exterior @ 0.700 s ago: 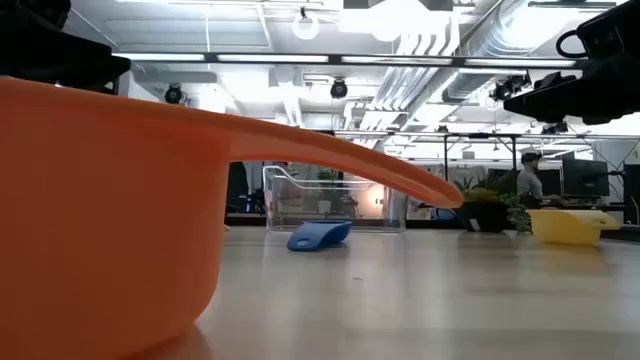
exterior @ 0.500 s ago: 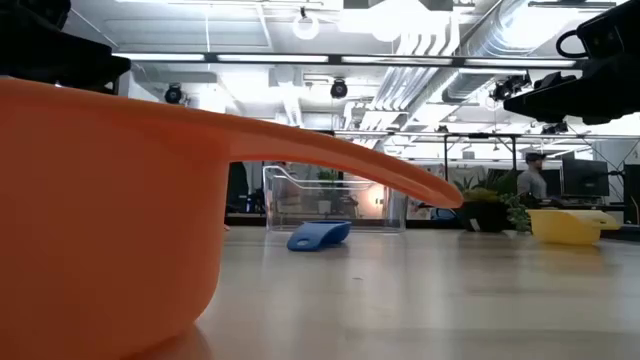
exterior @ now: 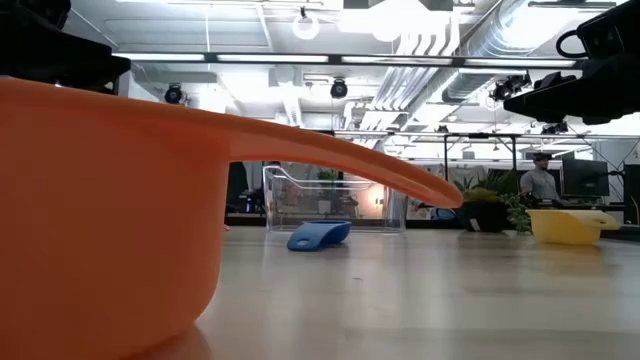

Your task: Nest measuring cups in basket

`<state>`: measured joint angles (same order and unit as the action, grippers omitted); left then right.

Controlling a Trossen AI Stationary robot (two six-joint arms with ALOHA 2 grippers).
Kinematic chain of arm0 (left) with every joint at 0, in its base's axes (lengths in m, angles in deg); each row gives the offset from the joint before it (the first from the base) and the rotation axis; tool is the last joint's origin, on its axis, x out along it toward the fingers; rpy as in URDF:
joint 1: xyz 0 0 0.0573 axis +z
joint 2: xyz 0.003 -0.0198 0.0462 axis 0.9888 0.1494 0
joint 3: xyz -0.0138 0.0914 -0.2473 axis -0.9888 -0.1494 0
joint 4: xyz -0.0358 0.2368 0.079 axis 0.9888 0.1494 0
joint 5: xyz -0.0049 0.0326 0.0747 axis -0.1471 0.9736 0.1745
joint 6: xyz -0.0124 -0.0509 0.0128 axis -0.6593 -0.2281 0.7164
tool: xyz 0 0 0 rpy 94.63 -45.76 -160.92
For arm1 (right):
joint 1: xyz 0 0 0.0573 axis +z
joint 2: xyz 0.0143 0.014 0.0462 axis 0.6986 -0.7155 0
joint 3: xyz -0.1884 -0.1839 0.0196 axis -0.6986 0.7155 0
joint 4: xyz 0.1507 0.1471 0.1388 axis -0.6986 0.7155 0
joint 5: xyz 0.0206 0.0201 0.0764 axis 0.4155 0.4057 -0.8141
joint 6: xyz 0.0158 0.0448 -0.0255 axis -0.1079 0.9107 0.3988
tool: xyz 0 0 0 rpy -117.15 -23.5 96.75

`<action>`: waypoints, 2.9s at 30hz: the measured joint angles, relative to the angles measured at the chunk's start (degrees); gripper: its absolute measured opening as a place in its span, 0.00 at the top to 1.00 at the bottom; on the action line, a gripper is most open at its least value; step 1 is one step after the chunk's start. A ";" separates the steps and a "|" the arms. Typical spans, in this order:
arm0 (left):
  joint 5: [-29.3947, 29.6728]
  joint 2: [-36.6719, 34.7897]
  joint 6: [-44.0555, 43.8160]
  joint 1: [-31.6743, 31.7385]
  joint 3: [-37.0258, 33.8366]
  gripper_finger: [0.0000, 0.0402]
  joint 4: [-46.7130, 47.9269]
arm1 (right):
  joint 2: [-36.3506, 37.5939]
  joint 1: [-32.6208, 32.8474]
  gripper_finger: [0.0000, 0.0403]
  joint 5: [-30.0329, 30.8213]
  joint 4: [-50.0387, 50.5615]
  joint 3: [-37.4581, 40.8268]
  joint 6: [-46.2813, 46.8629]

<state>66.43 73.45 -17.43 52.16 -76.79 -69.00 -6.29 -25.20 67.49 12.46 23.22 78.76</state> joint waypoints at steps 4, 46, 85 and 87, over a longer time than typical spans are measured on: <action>0.00 0.00 0.00 0.00 0.01 0.72 0.02 | 0.00 0.00 0.53 -0.01 -0.01 0.01 0.00; 0.00 -0.01 0.00 0.01 0.01 0.72 0.00 | 0.00 0.00 0.53 0.00 -0.01 0.02 0.00; 0.04 -0.01 -4.59 0.01 0.01 0.72 -0.50 | 0.01 0.00 0.53 0.00 -0.01 0.00 0.00; 0.59 0.00 -4.69 0.01 0.18 0.72 -0.63 | 0.01 0.00 0.53 0.00 0.00 0.01 0.00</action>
<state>67.01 73.45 -22.11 52.17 -76.61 -69.63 -6.28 -25.20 67.49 12.46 23.24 78.76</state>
